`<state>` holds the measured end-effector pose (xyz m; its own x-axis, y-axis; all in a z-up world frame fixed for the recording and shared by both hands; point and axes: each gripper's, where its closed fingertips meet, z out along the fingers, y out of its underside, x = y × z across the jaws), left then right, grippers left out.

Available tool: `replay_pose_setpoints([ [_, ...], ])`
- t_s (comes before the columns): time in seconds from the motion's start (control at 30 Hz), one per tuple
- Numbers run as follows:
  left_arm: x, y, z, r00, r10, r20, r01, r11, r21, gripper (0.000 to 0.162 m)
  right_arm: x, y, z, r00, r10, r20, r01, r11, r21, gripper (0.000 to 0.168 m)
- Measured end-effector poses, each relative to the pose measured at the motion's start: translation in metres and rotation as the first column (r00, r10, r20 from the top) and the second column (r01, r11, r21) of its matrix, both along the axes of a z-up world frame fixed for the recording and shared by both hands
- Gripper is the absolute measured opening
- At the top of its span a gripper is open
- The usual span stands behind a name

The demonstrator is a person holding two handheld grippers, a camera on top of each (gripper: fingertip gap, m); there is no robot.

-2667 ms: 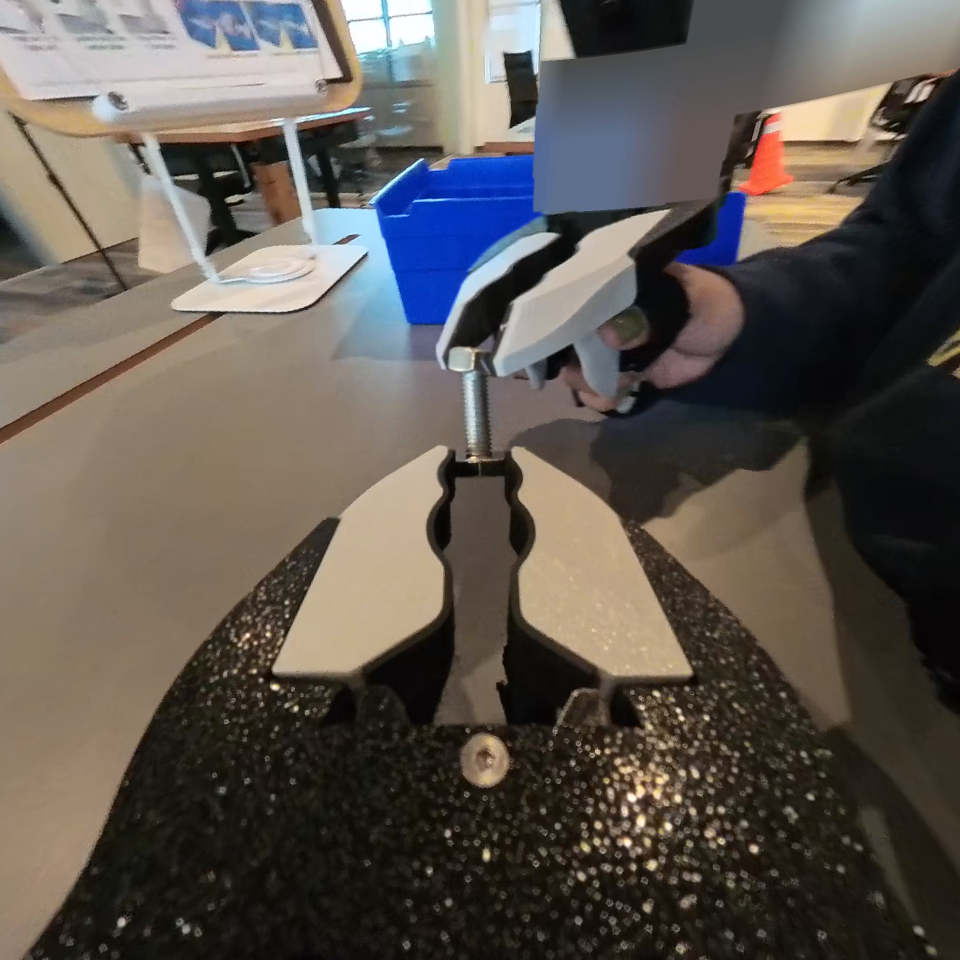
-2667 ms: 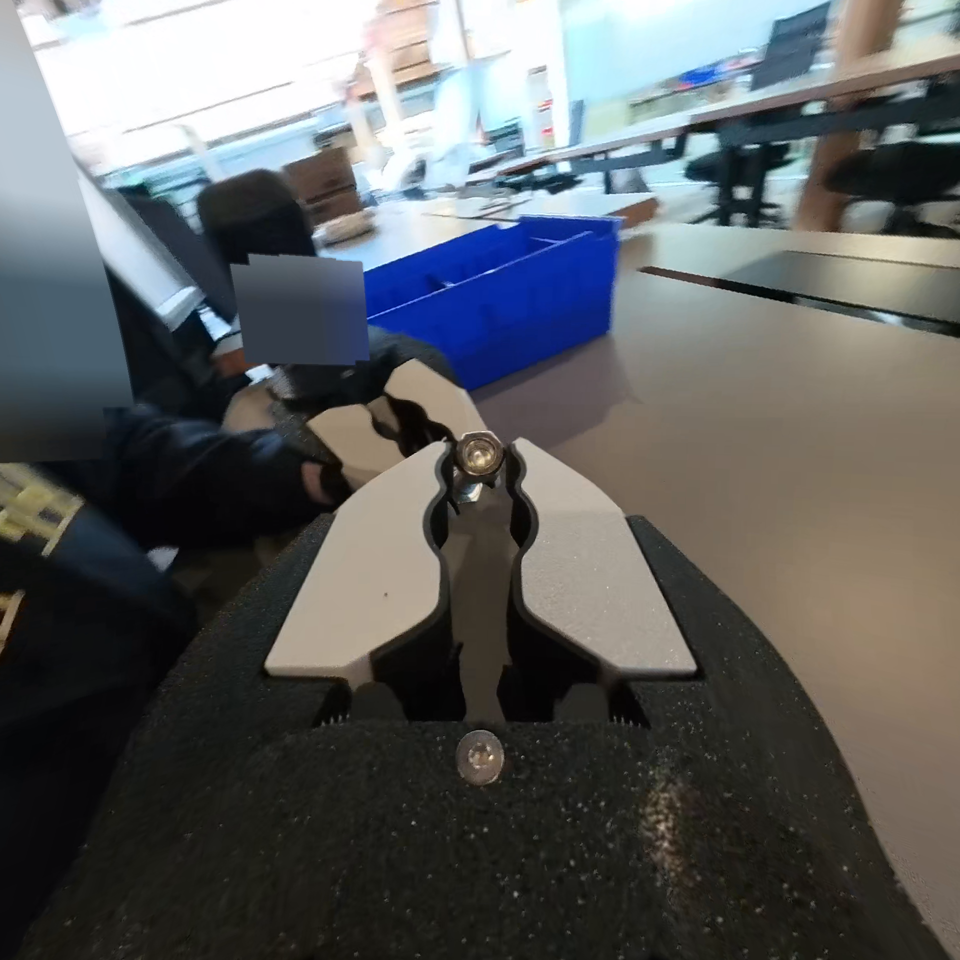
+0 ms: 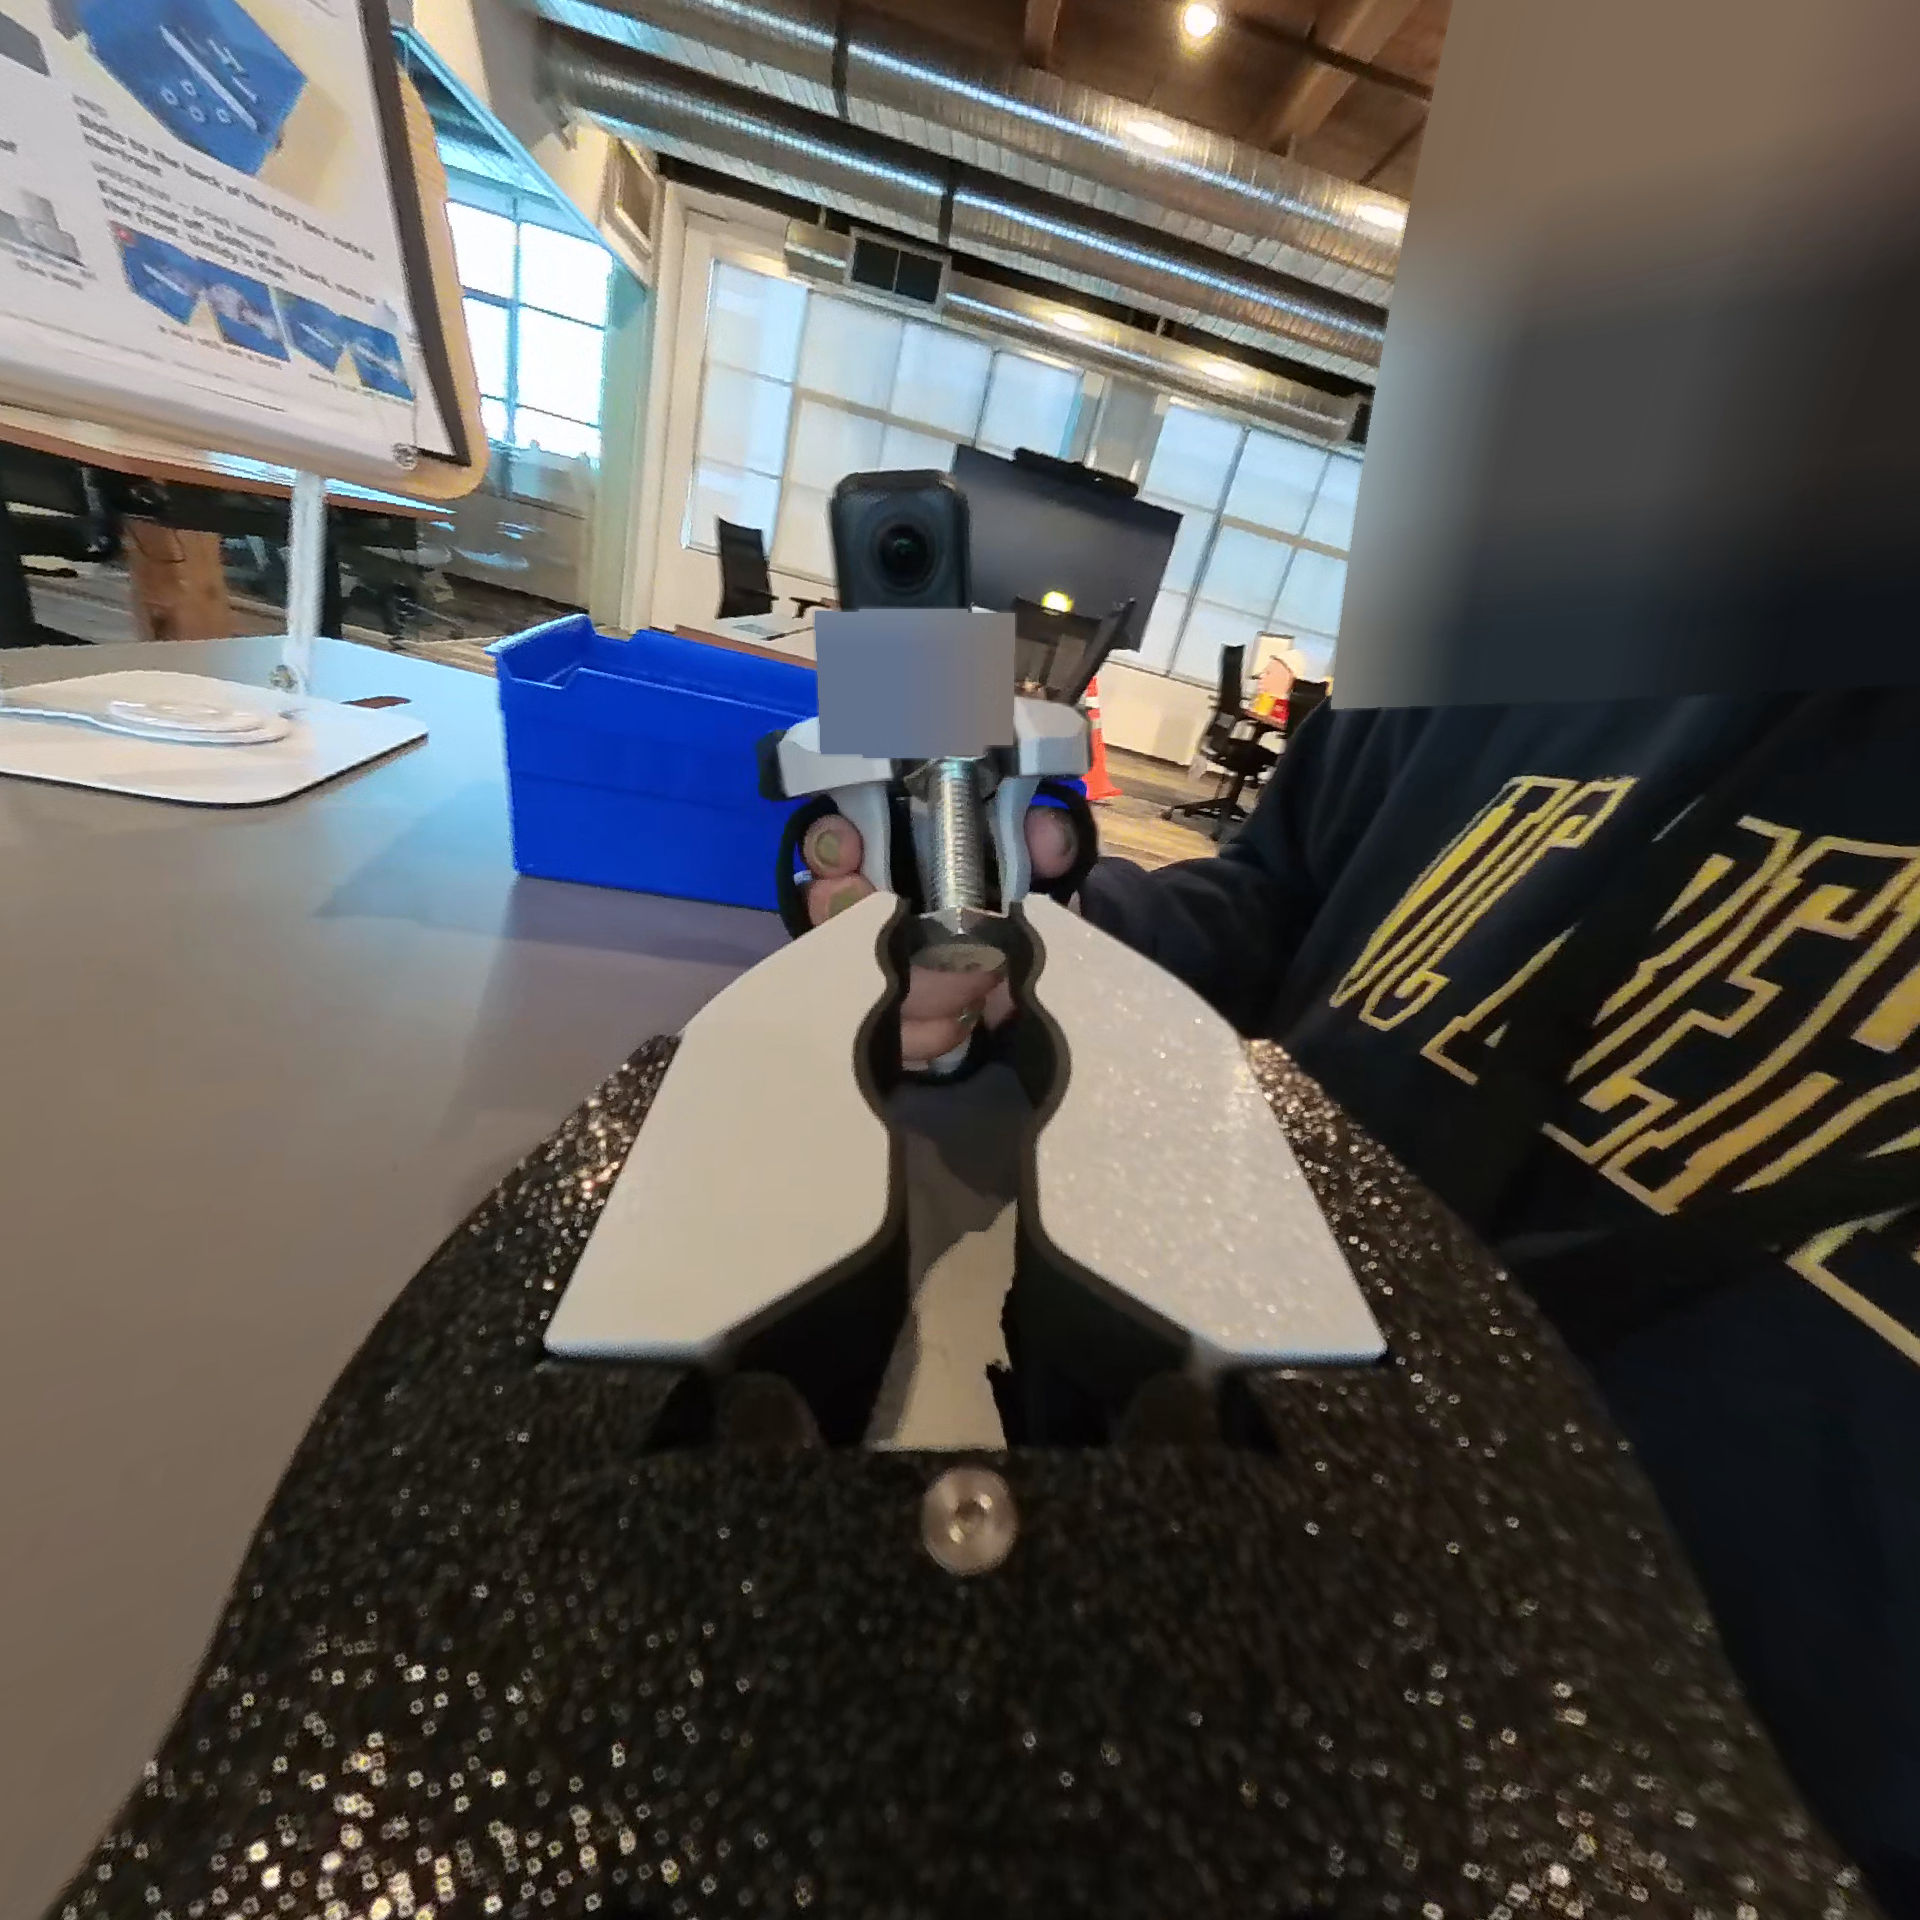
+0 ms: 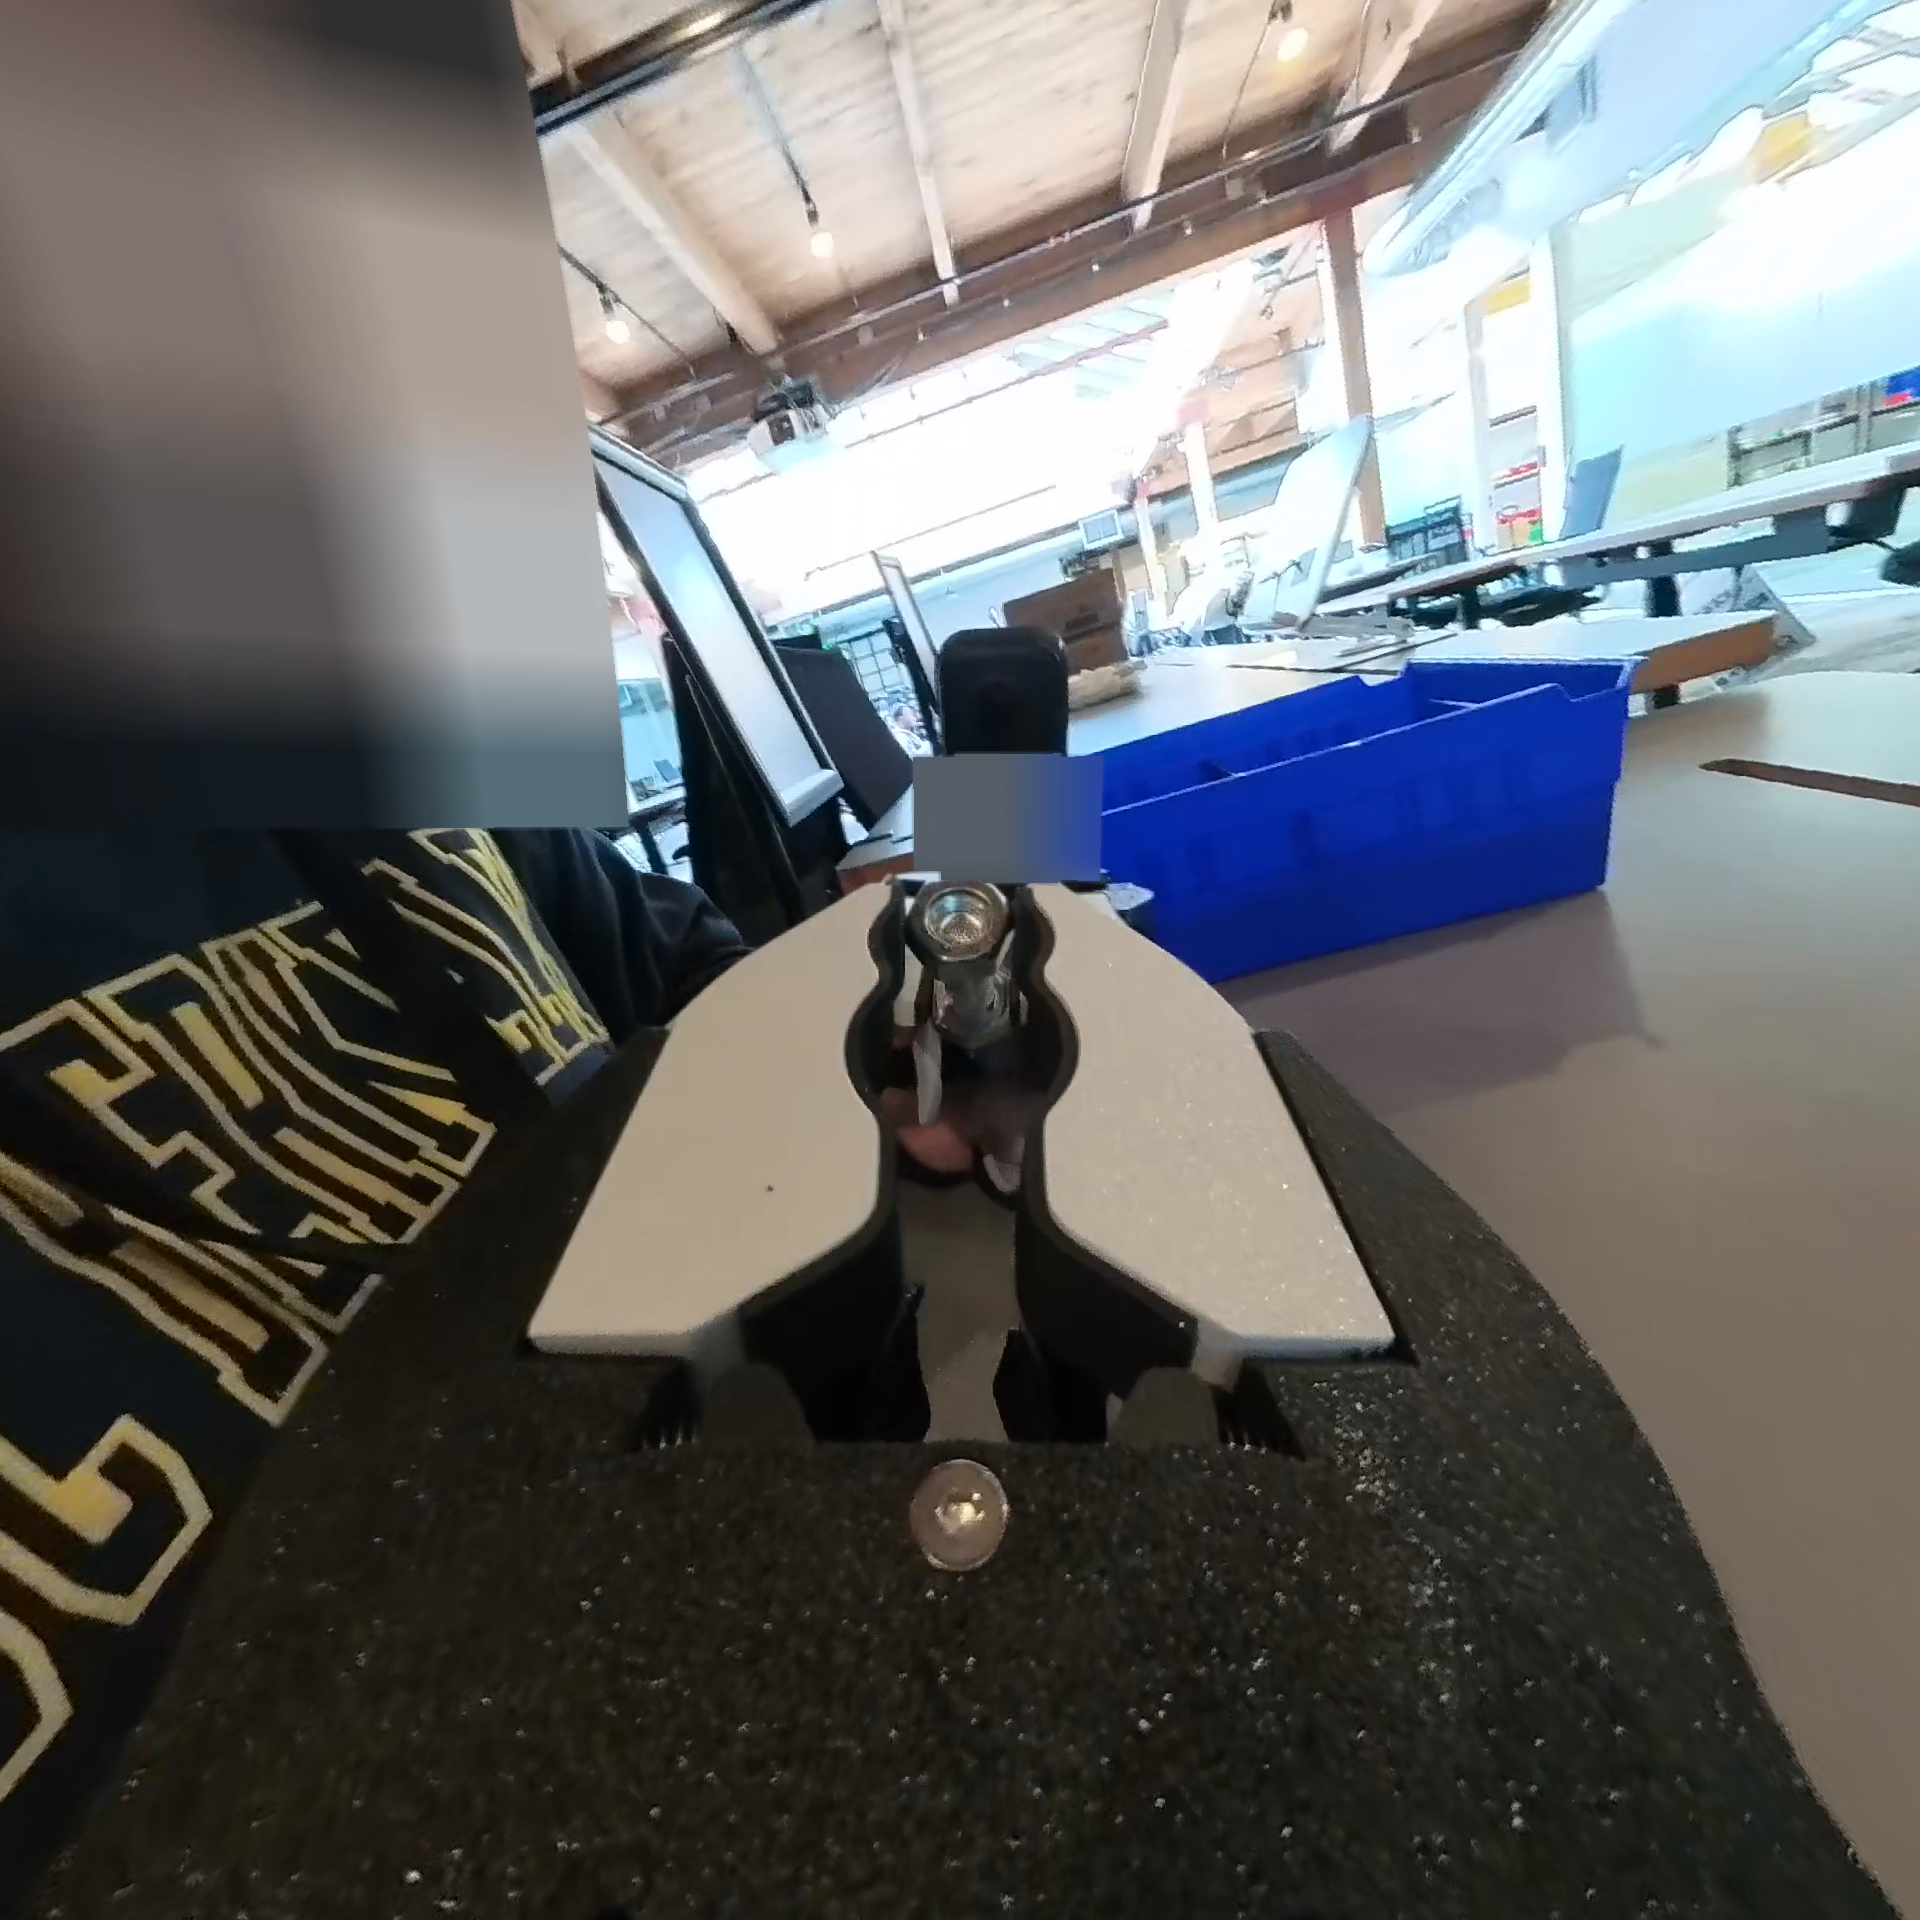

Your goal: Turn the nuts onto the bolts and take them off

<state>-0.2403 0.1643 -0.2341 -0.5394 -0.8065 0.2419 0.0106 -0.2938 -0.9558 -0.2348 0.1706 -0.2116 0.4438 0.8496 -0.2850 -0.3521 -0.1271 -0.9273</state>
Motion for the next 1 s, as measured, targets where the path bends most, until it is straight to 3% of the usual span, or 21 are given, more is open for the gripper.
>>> replay_pose_setpoints([
  [0.1,0.001,0.003,0.0,1.0,0.023,-0.002,-0.023,1.0,0.001,0.017,0.002,0.004,-0.001,0.999,-0.028,0.024,0.028,1.0,-0.009,0.019],
  [0.2,0.002,0.009,0.001,0.997,0.076,0.009,-0.076,0.997,0.003,0.017,0.002,0.01,0.001,0.988,-0.147,0.05,0.148,0.989,-0.011,0.019],
  [0.33,0.003,0.011,0.002,0.99,0.137,0.027,-0.138,0.99,0.024,0.017,0.004,0.013,0.003,0.939,-0.343,-0.022,0.342,0.939,-0.037,0.019],
  [0.43,0.004,0.009,0.002,0.99,0.141,0.029,-0.142,0.989,0.042,0.017,0.005,0.011,0.004,0.912,-0.408,-0.047,0.405,0.913,-0.051,0.019],
  [1.0,0.002,0.017,-0.001,0.991,0.132,0.004,-0.132,0.991,0.014,0.017,0.006,0.012,0.006,0.934,-0.357,0.013,0.357,0.934,-0.01,0.032],
])
